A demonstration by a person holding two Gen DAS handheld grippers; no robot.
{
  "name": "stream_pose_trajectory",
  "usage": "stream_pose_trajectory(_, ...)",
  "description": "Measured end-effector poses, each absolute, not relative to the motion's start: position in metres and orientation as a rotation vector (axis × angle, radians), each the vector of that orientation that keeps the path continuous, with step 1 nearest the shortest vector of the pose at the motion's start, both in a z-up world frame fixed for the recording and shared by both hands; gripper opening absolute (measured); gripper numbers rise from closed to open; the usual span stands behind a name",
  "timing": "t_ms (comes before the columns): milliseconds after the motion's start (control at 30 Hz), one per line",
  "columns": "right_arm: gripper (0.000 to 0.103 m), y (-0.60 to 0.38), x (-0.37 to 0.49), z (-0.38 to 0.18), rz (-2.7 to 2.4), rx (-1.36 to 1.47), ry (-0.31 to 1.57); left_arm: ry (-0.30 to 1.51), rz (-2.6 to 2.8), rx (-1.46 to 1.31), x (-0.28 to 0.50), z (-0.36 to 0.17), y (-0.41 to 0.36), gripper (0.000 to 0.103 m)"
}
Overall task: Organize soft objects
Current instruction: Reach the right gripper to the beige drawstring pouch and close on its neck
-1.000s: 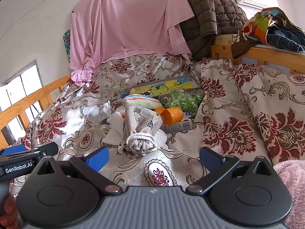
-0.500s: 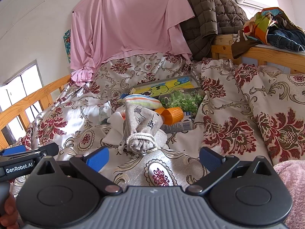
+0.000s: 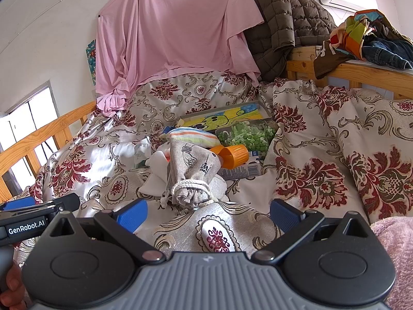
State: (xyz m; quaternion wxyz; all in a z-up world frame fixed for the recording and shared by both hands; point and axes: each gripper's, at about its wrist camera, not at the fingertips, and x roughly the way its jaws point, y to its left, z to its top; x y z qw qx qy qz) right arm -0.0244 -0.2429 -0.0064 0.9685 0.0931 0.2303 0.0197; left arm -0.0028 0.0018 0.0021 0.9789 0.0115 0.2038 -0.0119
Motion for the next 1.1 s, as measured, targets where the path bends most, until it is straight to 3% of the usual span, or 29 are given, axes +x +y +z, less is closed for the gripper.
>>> stream_pose_trajectory(700,0.103,-0.254,-0.015,-0.012,0.106,0.329,0.523,0.461,-0.034,-0.027,0.005,-0.008,0.007,0.102)
stream_pose_trajectory(1100,0.103,-0.267,0.058,-0.010,0.229,0.319,0.581,0.477,-0.092,-0.056,0.057,-0.008,0.007,0.102)
